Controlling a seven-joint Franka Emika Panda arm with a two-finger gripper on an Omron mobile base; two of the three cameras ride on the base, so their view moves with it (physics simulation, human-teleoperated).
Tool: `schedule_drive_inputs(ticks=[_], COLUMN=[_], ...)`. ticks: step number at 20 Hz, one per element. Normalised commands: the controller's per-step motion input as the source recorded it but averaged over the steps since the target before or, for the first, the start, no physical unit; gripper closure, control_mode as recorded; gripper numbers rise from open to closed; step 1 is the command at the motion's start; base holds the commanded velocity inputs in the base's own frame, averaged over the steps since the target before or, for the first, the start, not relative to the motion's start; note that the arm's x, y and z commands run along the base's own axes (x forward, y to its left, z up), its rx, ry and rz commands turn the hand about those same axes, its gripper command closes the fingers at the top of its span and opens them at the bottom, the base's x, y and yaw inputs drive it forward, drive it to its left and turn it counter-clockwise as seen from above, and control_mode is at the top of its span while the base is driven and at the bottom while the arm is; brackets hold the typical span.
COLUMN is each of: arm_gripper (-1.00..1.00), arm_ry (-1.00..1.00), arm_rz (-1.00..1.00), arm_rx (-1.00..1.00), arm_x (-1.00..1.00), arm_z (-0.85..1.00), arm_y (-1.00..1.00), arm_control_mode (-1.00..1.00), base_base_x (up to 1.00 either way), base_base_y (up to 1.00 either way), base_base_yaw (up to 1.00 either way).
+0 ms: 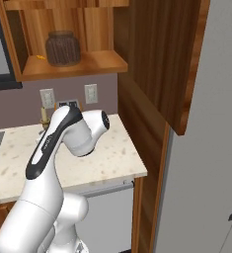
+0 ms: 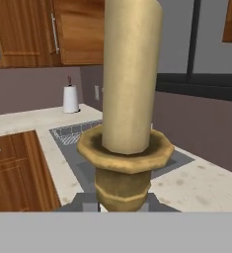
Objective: Pick the candle and jar from the dining table and place them in the open cabinet. Close the cabinet after placing the objects.
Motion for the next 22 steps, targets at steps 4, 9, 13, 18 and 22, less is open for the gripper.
schedule_drive_inputs(ticks=[4, 9, 13, 18, 22], arm_gripper=[1.0, 1.0, 1.0, 1.0, 1.0], arm_ry=[0.0, 0.0, 0.0, -0.04, -0.03], arm_rz=[0.0, 0.0, 0.0, 0.0, -0.09], arm_rx=[0.0, 0.0, 0.0, 0.0, -0.01], arm_x=[0.0, 0.0, 0.0, -0.01, 0.0], arm_z=[0.0, 0.0, 0.0, 0.01, 0.26], arm_y=[0.0, 0.0, 0.0, 0.02, 0.07], arm_control_mode=[1.0, 1.0, 1.0, -1.0, -1.0], base_base_x=[0.27, 0.0, -0.01, 0.0, 0.0], base_base_y=[0.1, 0.0, 0.0, 0.0, 0.0], base_base_yaw=[0.0, 0.0, 0.0, 0.0, 0.0])
